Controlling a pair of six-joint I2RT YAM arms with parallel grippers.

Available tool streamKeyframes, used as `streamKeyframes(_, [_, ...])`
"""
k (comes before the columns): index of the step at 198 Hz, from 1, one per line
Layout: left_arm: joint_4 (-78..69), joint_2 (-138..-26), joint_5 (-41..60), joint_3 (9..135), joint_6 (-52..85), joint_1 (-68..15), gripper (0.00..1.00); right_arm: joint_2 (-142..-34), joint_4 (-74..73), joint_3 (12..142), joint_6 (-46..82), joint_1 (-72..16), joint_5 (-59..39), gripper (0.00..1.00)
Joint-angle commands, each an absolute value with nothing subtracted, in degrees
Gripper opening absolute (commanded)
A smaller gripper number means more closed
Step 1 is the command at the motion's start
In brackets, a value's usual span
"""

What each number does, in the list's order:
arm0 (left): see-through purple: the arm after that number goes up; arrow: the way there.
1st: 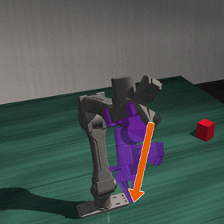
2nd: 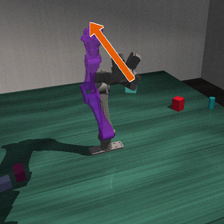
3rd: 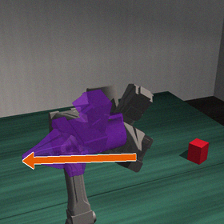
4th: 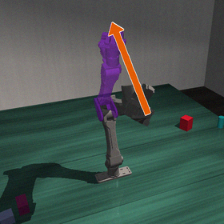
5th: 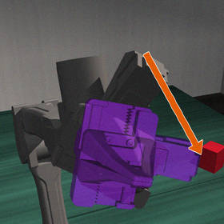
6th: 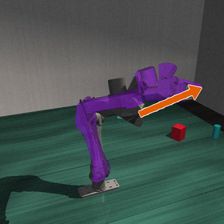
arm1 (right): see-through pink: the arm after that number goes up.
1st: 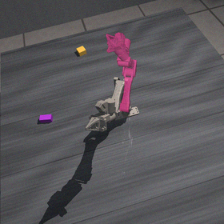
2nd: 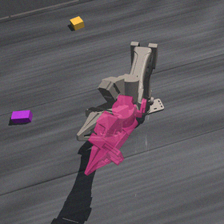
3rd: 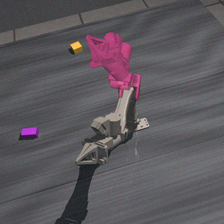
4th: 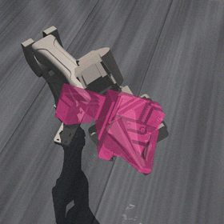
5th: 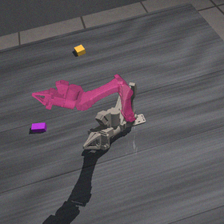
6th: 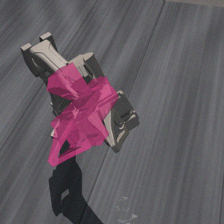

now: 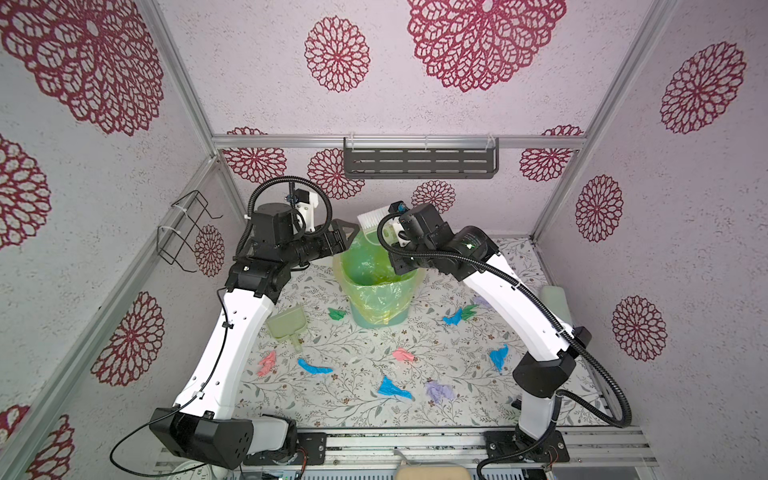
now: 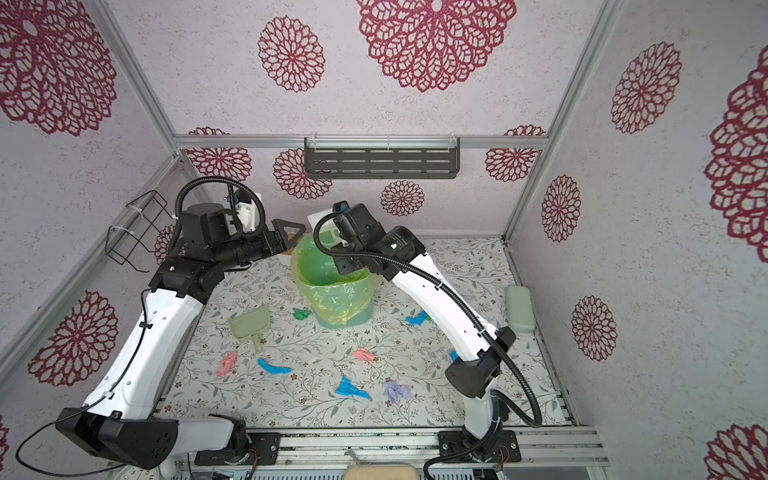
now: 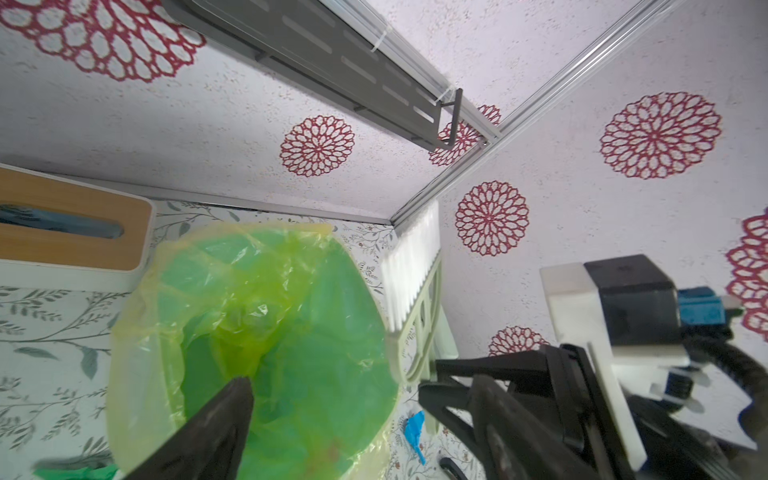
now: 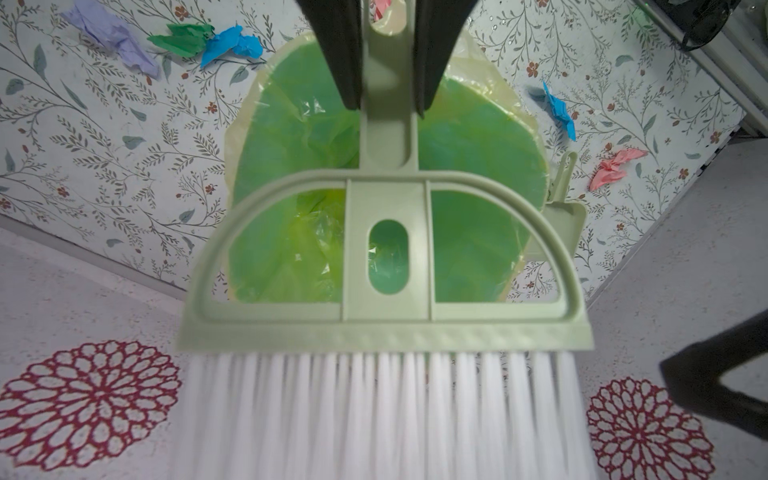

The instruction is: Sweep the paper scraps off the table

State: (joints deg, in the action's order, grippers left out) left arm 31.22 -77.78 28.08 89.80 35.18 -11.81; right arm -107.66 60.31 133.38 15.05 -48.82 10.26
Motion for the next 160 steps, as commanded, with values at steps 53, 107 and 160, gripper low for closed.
streamKeyframes(53, [26.16,-80.72,32.86,90.41,36.57,-13.73,0.71,-107.38,56.52,136.37,17.01,-51.65,8.53,0.14])
streamKeyframes(107, [23.22,-80.95,34.52,88.84,38.76,-14.32,0.52,-107.99,56.01,137.45,16.77,-51.78,8.57,0.14])
streamKeyframes(160, [20.09,-81.11,36.55,88.42,40.98,-15.18,0.37,-108.71,55.26,137.55,16.59,-51.77,8.07,0.14])
